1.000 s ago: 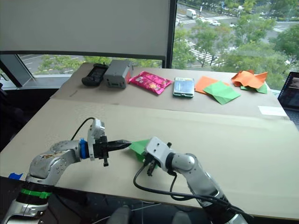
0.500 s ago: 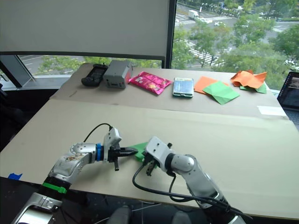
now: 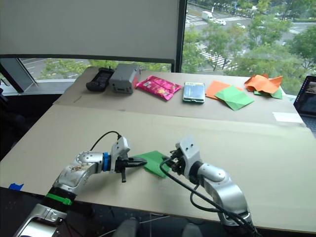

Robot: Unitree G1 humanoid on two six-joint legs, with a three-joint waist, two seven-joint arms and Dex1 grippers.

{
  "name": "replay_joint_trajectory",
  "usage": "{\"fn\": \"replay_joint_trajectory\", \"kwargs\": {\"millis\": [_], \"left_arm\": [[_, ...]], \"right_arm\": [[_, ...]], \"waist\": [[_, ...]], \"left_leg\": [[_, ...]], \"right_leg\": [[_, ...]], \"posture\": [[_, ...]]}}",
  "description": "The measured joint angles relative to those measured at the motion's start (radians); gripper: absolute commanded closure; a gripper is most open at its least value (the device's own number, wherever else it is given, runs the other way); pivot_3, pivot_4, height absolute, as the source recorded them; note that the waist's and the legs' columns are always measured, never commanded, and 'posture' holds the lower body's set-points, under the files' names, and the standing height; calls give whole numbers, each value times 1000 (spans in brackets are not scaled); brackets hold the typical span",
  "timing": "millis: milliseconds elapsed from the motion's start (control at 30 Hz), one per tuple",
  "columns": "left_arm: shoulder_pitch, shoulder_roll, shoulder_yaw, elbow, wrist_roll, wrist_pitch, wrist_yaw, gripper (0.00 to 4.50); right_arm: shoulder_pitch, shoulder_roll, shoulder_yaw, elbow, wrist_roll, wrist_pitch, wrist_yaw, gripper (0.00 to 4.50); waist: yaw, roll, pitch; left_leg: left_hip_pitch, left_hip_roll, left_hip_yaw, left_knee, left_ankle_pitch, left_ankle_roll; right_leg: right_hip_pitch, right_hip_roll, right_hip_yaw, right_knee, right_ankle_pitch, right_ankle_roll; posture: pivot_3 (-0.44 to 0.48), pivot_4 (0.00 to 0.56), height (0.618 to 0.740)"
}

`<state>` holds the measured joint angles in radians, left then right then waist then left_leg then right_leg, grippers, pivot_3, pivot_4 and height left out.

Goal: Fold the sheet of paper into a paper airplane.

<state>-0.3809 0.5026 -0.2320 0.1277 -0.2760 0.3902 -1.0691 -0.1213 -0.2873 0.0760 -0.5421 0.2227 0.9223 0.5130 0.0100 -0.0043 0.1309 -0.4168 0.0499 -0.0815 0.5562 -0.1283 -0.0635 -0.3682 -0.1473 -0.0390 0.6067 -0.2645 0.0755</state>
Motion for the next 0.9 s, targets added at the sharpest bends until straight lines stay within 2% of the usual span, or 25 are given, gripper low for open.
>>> {"fn": "replay_joint_trajectory", "kwargs": {"millis": [133,200,767,900], "left_arm": [[0,-1,0,0,0,-4,-2,4500],[0,-1,0,0,1,-8,-2,4500],[40,15,14,-34,0,-14,2,4500],[40,15,14,-34,0,-14,4,4500]], "right_arm": [[31,9,-58,-11,42,49,-25,2229],[33,48,-90,-11,80,74,-41,2229],[62,90,-96,62,195,109,-93,2229],[61,134,-112,83,234,109,-103,2229]], "waist": [[-1,0,0],[-2,0,0],[-2,1,0],[-2,1,0]], "left_leg": [[0,0,0,0,0,0],[0,0,0,0,0,0],[-2,0,0,0,0,0],[-2,0,0,0,0,0]], "right_leg": [[0,0,0,0,0,0],[0,0,0,0,0,0],[-1,0,0,-1,0,0],[-2,0,0,-2,0,0]], "posture": [[0,150,713],[0,150,713],[0,150,713],[0,150,713]]}}
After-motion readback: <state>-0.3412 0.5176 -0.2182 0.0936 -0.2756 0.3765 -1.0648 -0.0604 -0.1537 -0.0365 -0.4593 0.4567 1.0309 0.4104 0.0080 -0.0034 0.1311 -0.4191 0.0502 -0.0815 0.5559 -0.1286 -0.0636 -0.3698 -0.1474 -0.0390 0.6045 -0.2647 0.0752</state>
